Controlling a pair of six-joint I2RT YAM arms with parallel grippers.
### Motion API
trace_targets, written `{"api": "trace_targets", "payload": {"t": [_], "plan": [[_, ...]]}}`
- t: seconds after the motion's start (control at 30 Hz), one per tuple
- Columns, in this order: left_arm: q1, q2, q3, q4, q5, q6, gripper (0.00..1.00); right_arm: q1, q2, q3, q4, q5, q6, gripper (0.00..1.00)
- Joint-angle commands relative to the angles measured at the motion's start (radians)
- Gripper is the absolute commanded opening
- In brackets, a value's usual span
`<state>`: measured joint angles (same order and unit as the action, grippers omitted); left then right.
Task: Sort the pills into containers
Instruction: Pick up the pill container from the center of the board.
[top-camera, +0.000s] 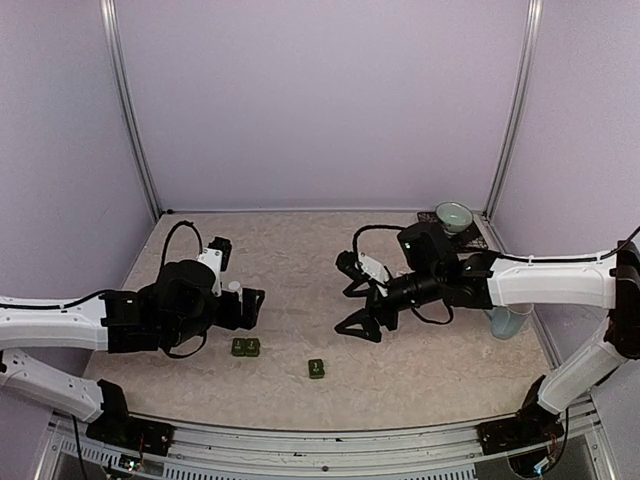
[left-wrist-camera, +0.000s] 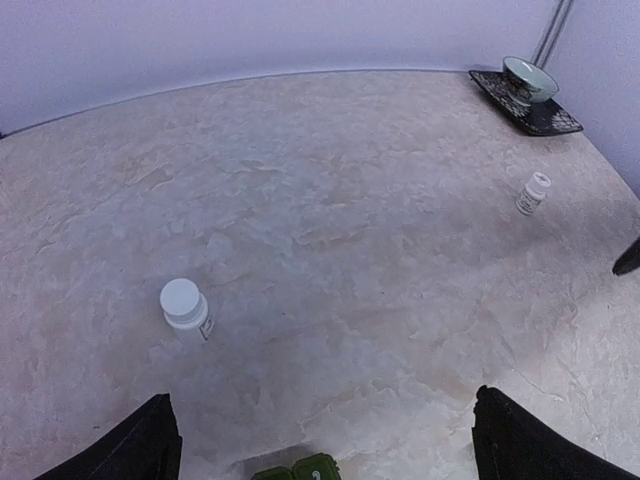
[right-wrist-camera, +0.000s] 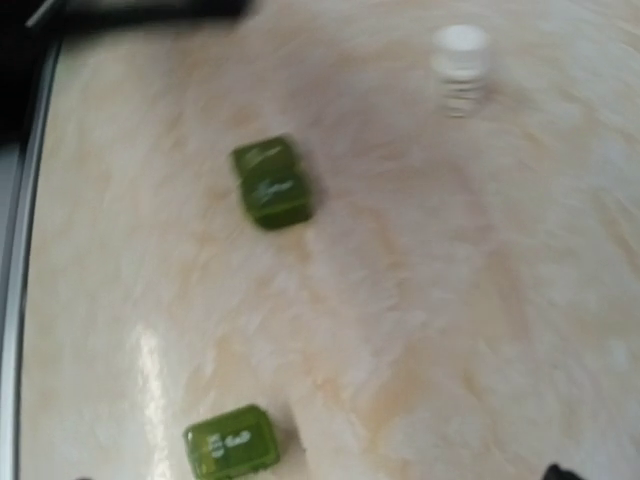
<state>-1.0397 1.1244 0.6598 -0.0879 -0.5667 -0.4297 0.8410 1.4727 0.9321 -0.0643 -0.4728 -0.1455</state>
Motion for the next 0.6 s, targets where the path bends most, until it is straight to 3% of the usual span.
{"api": "trace_targets", "payload": {"t": [0.0,0.33,0.57], "plan": [[0.114,-0.057,-0.037,-0.106,0.142,-0.152,0.99,0.045,0.06,0.046,-0.08,-0.005,-0.243,0.96],[0.295,-0.057,-0.158,-0.04,0.322,-0.19,0.99,0.172,0.244,0.123,-0.118,0.058,-0.305,0.93],[0.319,-0.019,-0.182,0.005,0.351,-0.19,0.99,0.223,0.369,0.18,-0.156,0.154,-0.296,0.9]]}}
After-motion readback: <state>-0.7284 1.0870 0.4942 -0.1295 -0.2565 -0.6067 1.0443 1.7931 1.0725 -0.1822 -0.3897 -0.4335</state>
